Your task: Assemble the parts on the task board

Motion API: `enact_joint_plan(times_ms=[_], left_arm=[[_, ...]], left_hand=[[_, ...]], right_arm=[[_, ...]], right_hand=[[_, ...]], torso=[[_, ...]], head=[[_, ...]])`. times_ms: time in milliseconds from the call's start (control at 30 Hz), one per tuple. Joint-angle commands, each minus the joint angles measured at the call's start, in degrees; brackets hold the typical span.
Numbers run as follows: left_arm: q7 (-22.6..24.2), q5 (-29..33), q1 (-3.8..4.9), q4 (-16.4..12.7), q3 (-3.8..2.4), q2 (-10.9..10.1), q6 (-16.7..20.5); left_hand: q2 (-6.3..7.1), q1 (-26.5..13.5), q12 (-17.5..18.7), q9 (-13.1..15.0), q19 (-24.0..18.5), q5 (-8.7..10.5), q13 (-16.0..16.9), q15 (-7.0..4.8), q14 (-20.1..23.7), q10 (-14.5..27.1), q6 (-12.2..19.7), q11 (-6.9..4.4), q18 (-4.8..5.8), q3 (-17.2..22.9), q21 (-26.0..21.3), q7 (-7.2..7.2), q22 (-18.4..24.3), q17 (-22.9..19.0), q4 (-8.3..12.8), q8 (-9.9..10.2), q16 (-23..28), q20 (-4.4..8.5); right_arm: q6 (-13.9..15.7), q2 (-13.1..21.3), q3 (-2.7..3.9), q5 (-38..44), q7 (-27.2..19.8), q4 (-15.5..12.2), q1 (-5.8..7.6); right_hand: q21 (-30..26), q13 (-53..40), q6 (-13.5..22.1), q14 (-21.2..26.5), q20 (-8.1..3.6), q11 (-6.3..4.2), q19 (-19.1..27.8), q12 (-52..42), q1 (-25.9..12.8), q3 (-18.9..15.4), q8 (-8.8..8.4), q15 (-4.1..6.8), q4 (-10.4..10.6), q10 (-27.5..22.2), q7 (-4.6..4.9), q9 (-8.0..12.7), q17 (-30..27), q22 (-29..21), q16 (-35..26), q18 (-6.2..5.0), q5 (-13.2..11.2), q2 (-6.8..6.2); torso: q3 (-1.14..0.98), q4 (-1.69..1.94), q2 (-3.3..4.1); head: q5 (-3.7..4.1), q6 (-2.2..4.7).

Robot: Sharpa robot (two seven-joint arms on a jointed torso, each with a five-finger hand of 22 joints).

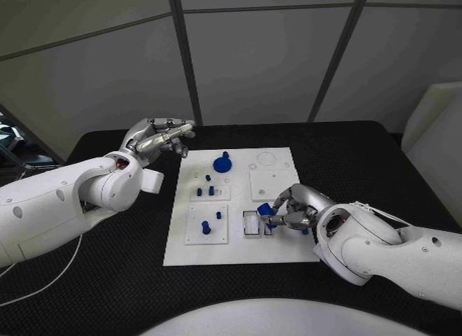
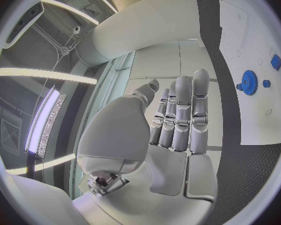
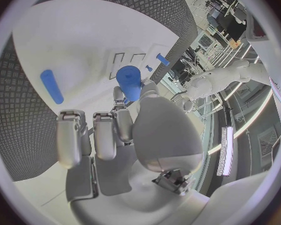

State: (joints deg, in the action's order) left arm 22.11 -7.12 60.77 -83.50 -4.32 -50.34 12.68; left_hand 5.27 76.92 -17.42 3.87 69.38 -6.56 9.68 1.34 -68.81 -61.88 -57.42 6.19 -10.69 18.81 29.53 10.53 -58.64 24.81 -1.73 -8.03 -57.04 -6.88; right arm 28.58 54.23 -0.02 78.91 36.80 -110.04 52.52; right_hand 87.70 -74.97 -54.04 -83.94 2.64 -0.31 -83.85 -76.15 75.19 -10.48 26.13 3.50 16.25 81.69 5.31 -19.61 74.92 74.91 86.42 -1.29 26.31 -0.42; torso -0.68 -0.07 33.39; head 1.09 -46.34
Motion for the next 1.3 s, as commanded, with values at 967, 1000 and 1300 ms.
enact_joint_plan(times_ms=[967,1000,1300], left_arm=[[0.1,0.2,0.10,-0.2,-0.04,0.5,-0.6],[0.1,0.2,0.10,-0.2,-0.04,0.5,-0.6],[0.0,0.2,0.10,-0.1,-0.04,0.3,-0.6]], left_hand=[[-0.08,0.4,-0.2,0.0,-0.2,-0.07,0.1,0.08,0.4,0.4,0.3,-0.15,0.43,-0.3,-0.1,-0.09,0.1,-0.1,0.0,-0.1,-0.2,-0.16],[-0.08,0.4,-0.2,0.0,-0.2,-0.07,0.1,0.08,0.4,0.4,0.3,-0.15,0.43,-0.3,-0.1,-0.09,0.1,-0.1,0.0,-0.1,-0.2,-0.16],[-0.08,0.4,-0.2,0.0,-0.2,-0.07,0.1,0.08,0.4,0.4,0.3,-0.15,0.43,-0.3,-0.1,-0.09,0.1,-0.1,0.0,-0.1,-0.2,-0.16]], right_arm=[[-6.9,-7.5,0.11,-0.5,2.0,5.2,0.15],[-6.8,-7.6,0.11,-0.1,2.0,5.2,0.15],[-5.2,-6.8,0.11,2.9,2.5,5.0,0.15]], right_hand=[[0.2,-0.5,-4.2,-4.4,-1.36,-1.18,-4.7,2.9,-8.7,-5.2,1.13,1.58,0.4,0.6,-2.64,-3.8,6.4,12.5,-0.1,0.57,-8.6,2.33],[0.2,-0.5,-4.1,-4.4,-1.36,-1.14,-4.7,3.1,-10.1,-5.9,1.10,1.56,0.4,0.6,-2.63,-4.1,6.4,12.4,-0.1,0.56,-11.5,2.29],[0.0,0.4,-3.7,-4.3,-1.25,-1.03,-4.6,5.0,-17.5,-4.3,0.87,1.46,0.6,0.1,-2.50,-5.7,5.9,12.2,-0.5,0.49,-19.6,-0.55]], torso=[[-0.08,-0.07,0.09],[-0.07,-0.10,0.07],[-0.13,-0.24,0.04]], head=[[-0.91,-0.10],[-0.95,-0.11],[-1.05,-0.10]])
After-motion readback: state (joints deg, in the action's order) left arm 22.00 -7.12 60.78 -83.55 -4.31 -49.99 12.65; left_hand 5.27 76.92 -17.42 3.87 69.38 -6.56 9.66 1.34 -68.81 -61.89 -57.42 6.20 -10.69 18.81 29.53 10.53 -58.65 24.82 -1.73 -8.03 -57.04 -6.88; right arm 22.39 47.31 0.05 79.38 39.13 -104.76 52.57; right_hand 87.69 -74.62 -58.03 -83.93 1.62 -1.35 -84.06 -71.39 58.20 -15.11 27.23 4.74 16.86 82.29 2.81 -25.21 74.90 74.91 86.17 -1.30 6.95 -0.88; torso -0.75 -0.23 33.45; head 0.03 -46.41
